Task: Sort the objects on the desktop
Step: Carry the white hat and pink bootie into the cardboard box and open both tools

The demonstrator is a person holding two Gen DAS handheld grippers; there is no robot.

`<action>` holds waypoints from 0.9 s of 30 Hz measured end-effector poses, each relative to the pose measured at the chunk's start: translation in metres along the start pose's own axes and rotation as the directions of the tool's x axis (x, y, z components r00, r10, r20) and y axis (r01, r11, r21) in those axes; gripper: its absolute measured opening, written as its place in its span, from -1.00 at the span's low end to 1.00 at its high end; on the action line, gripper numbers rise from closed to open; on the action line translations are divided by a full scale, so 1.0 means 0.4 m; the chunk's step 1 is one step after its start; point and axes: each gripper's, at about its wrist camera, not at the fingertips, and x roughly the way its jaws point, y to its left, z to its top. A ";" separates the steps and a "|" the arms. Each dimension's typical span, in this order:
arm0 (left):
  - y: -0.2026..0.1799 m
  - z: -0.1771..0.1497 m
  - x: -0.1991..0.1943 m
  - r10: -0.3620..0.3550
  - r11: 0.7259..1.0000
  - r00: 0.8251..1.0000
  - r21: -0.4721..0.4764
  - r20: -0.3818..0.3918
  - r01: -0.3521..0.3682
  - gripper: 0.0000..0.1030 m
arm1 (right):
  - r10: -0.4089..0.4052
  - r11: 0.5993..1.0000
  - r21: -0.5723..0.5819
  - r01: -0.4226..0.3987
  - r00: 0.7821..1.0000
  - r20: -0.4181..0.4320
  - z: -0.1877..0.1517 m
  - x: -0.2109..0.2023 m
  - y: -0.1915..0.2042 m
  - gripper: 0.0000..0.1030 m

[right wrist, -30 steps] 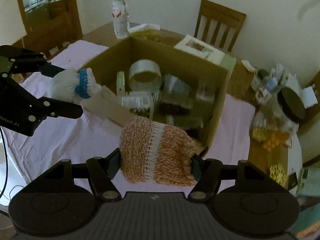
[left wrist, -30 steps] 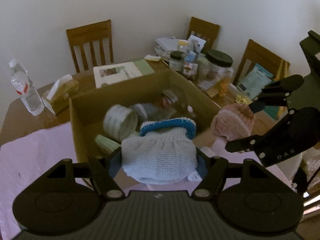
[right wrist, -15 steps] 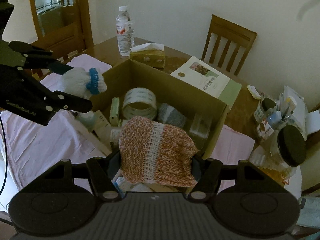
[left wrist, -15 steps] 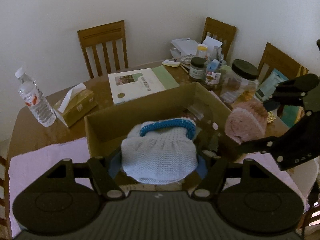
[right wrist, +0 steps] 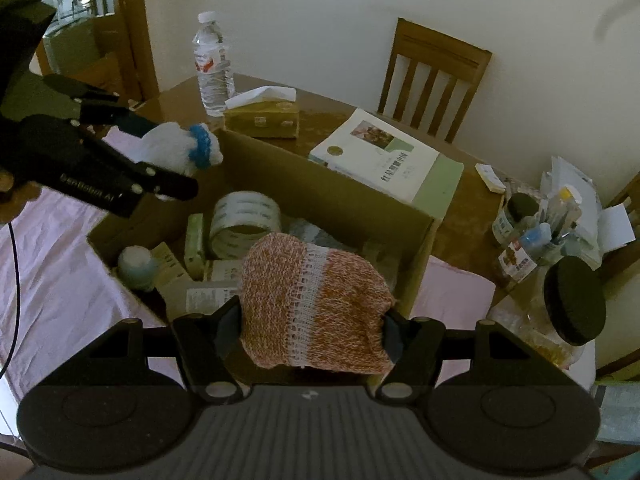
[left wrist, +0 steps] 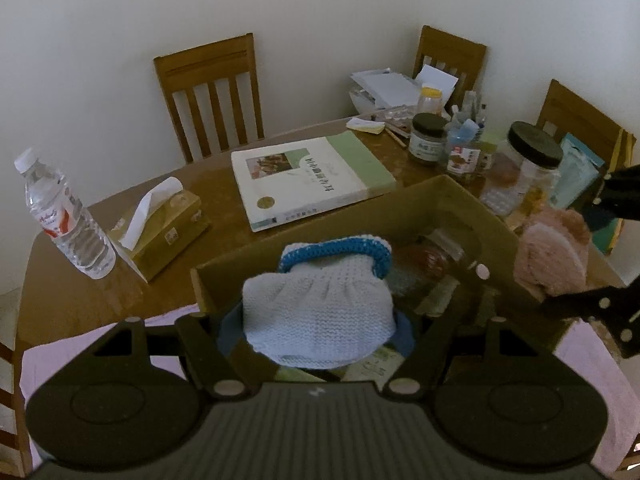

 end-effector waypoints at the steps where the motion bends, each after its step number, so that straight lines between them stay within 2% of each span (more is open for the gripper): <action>1: 0.004 0.003 0.007 -0.001 1.000 1.000 0.002 -0.001 0.001 0.40 | -0.001 1.000 0.002 0.001 1.000 -0.003 0.002 0.004 -0.001 0.42; 3: 0.011 0.010 0.019 -0.001 1.000 1.000 0.004 -0.005 0.001 0.40 | -0.003 1.000 0.005 0.003 1.000 -0.005 0.004 0.011 -0.005 0.50; 4: 0.014 0.012 0.025 0.000 1.000 1.000 0.006 -0.007 0.000 0.40 | -0.006 1.000 0.009 0.006 1.000 -0.005 0.006 0.014 -0.007 0.67; 6: 0.022 0.017 0.038 0.003 1.000 1.000 0.006 -0.010 -0.003 0.40 | -0.003 1.000 0.016 0.003 1.000 0.005 0.008 0.014 -0.009 0.86; 10: 0.033 0.027 0.059 0.009 1.000 1.000 0.009 -0.018 -0.009 0.44 | -0.012 1.000 0.022 0.012 1.000 0.010 0.013 0.015 -0.013 0.95; 14: 0.043 0.034 0.076 0.037 0.999 0.999 0.009 -0.019 -0.036 0.63 | -0.016 1.000 0.025 0.016 1.000 0.005 0.016 0.021 -0.017 0.96; 17: 0.048 0.035 0.080 0.051 0.999 0.999 0.007 -0.019 -0.051 0.68 | -0.020 0.999 0.029 0.020 1.000 0.002 0.015 0.023 -0.019 0.96; 27: 0.026 0.011 0.051 0.044 0.999 0.998 0.011 -0.036 -0.043 0.74 | -0.018 0.999 0.039 0.018 1.000 -0.008 -0.004 0.024 -0.013 0.99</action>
